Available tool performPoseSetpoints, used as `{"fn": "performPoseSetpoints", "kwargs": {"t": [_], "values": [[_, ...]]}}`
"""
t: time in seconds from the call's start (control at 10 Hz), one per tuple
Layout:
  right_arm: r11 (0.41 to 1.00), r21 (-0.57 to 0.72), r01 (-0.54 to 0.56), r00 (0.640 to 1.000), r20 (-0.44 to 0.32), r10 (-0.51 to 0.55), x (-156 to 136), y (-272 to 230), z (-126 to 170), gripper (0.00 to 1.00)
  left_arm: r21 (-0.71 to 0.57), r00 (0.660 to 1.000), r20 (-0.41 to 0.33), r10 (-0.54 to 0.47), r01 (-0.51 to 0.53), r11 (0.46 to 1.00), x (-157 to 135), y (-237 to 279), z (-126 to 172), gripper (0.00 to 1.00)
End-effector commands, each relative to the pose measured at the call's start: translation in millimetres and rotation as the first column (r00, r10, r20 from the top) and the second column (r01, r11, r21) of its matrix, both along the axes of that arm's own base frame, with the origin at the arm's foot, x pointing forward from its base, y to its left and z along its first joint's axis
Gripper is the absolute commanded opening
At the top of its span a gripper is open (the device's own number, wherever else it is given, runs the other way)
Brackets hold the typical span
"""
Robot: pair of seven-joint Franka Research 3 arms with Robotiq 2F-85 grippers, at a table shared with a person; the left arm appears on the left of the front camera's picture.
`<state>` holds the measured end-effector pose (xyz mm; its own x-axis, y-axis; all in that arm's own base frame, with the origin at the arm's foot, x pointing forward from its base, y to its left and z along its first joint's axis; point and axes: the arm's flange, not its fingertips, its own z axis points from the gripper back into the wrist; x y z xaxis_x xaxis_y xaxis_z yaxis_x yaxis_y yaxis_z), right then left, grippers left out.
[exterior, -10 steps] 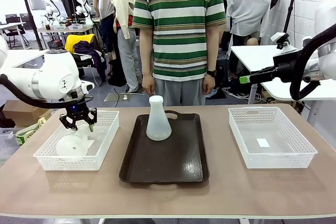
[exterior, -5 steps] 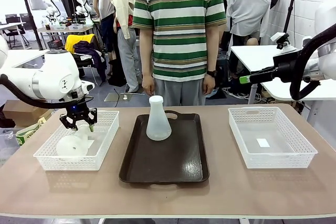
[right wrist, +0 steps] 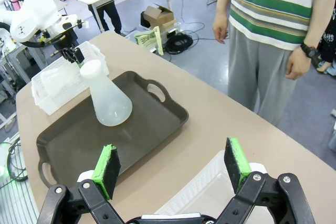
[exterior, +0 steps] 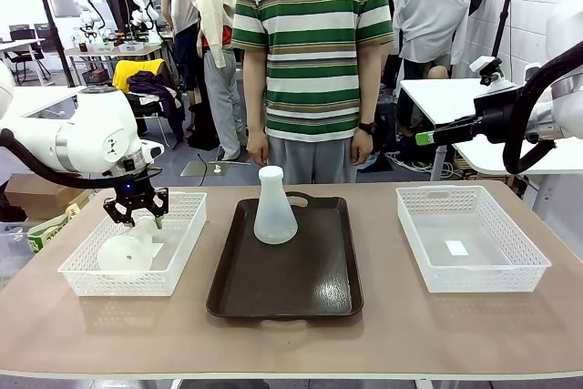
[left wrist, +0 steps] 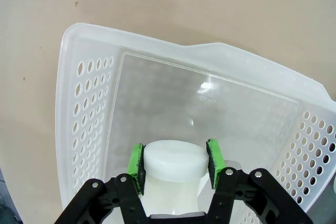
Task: Prepare the laboratory tools.
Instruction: Place the picked Big flask upright in the Handle tray as directed by the person.
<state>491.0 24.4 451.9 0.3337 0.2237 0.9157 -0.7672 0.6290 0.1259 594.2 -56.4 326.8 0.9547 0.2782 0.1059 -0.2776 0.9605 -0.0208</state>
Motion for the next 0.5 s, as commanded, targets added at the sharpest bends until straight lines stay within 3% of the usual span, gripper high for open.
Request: {"fn": "performPoseSetpoints", "kwargs": {"t": [0.0,0.4], "values": [[1.0,-0.01,0.007,1.0,-0.011,-0.007,1.2,0.3,2.2,1.0,0.001,1.0,0.002,-0.002,0.002,1.0,1.2,-0.3,0.4,0.0],[1.0,-0.01,0.007,1.0,-0.011,-0.007,1.2,0.3,2.2,1.0,0.001,1.0,0.002,-0.002,0.002,1.0,1.2,-0.3,0.4,0.0]]}}
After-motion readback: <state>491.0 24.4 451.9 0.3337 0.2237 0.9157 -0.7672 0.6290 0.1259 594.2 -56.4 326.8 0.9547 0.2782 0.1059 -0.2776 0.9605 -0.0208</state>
